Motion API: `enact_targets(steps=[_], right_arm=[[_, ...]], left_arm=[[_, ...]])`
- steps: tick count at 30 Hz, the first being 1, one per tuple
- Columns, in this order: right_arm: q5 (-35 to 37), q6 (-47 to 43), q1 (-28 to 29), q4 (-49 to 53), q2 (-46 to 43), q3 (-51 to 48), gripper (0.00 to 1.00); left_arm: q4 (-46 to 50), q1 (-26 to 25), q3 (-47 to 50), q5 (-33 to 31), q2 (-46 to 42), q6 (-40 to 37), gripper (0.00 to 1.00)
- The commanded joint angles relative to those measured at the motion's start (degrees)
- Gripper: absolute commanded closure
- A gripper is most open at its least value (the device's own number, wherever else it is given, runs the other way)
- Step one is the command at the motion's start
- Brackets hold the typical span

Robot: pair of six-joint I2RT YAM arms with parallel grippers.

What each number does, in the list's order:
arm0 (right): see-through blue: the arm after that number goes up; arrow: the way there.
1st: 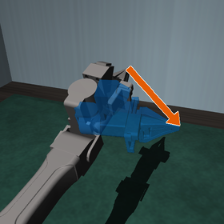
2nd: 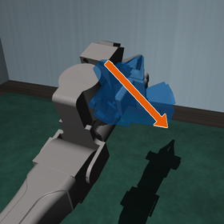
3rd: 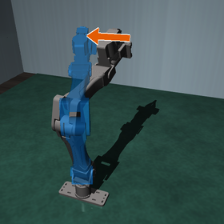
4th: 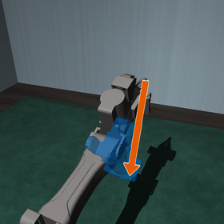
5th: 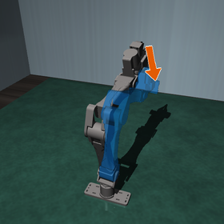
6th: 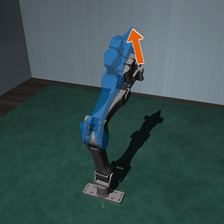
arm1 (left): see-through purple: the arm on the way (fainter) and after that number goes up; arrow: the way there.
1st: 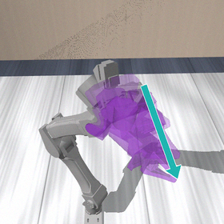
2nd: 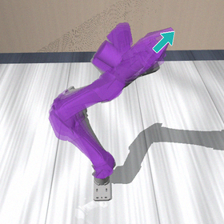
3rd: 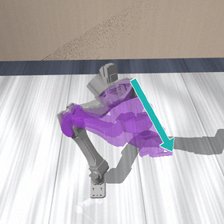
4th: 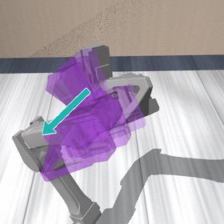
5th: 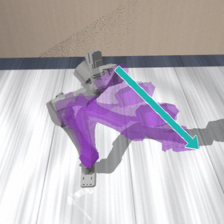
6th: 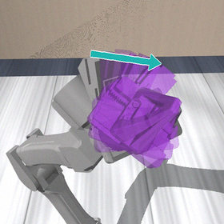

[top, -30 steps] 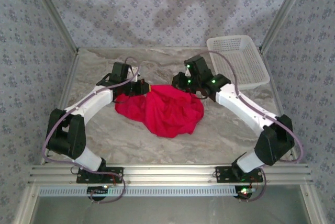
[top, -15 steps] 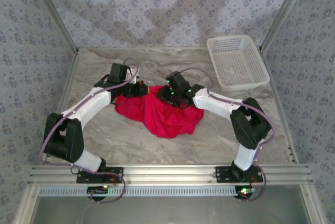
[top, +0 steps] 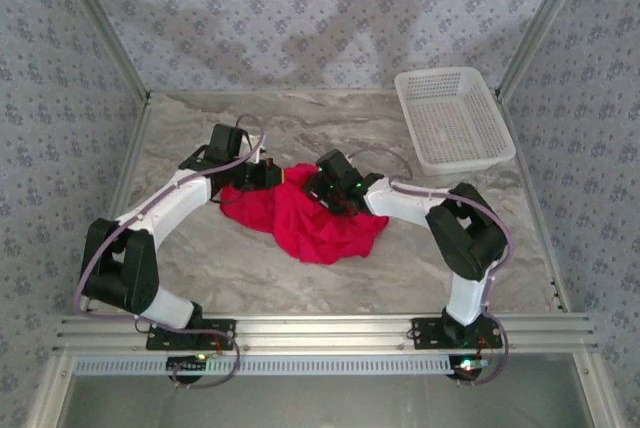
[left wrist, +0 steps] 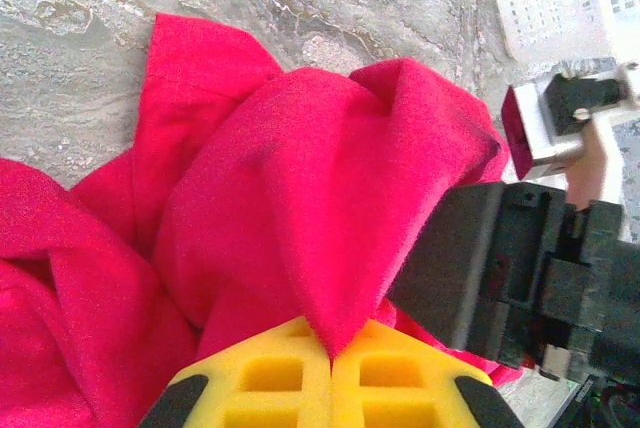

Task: Fold the inside-out t-shirt

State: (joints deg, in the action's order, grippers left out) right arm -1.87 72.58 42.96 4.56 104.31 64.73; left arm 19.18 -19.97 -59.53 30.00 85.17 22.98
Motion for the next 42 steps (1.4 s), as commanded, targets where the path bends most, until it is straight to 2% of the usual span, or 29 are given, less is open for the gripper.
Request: enact_targets(steps=[1, 3, 5, 6, 9, 11, 12, 18, 23, 27, 31, 34, 37, 39, 42], right_arm=[[1.6, 2.7, 0.2, -1.4, 2.8, 2.0, 0.38], [2.3, 2.3, -0.1, -1.2, 4.6, 4.7, 0.39], [2.8, 1.9, -0.6, -0.4, 6.2, 7.1, 0.45], [2.7, 2.0, -0.8, -0.7, 6.9, 7.6, 0.52], [1.7, 1.8, -1.0, -1.0, 7.0, 8.5, 0.85], [1.6, 0.4, -0.8, 1.2, 5.4, 8.9, 0.98], [1.5, -0.2, -0.9, 2.4, 4.3, 8.9, 1.00], [3.7, -7.3, -1.7, 9.2, -7.9, 7.0, 1.00], [1.9, -14.4, -3.4, 15.7, -17.8, 7.1, 1.00], [2.5, -16.5, -4.0, 18.8, -24.5, 5.1, 1.00], [-0.5, -16.7, -5.5, 18.9, -28.5, 4.1, 1.00], [-1.3, -17.0, -6.9, 17.9, -27.6, 4.7, 1.00], [-4.2, -17.3, -9.3, 15.5, -22.5, 6.4, 1.00], [-6.9, -17.3, -10.9, 15.2, -17.7, 8.4, 1.00], [-13.8, -15.3, -12.6, 12.7, -11.8, 10.2, 1.00]], left_arm=[[0.0, 0.2, -0.2, 0.5, -1.1, -0.7, 0.96], [-0.1, 0.2, 0.0, 0.6, -1.2, -0.5, 0.96], [-0.2, 0.2, 0.2, 0.7, -1.4, -0.4, 0.96], [-0.3, 0.2, 0.2, 0.7, -1.4, -0.2, 0.96], [-0.5, 0.2, 0.6, 0.9, -1.6, -0.1, 0.96], [-0.2, 0.2, 0.6, 0.8, -1.5, -0.4, 0.96], [0.0, 0.3, 0.4, 0.7, -1.4, -0.6, 0.96], [0.6, 1.0, -1.2, -0.2, -1.0, -1.2, 0.96], [0.7, 1.8, -3.7, -0.1, 0.1, -1.2, 0.96], [0.4, 1.8, -5.0, 0.2, 0.7, -0.7, 0.95], [-2.6, 1.2, -4.9, 1.8, 1.4, 1.7, 0.92], [-3.3, -0.8, -5.7, 0.7, 2.8, 1.4, 0.88], [-1.7, -3.0, -6.7, -4.3, 3.8, -2.2, 0.84], [-1.6, -3.5, -5.5, -8.7, 2.8, -4.2, 0.67], [-2.2, -4.1, -2.0, -13.2, -1.4, -6.0, 0.58]])
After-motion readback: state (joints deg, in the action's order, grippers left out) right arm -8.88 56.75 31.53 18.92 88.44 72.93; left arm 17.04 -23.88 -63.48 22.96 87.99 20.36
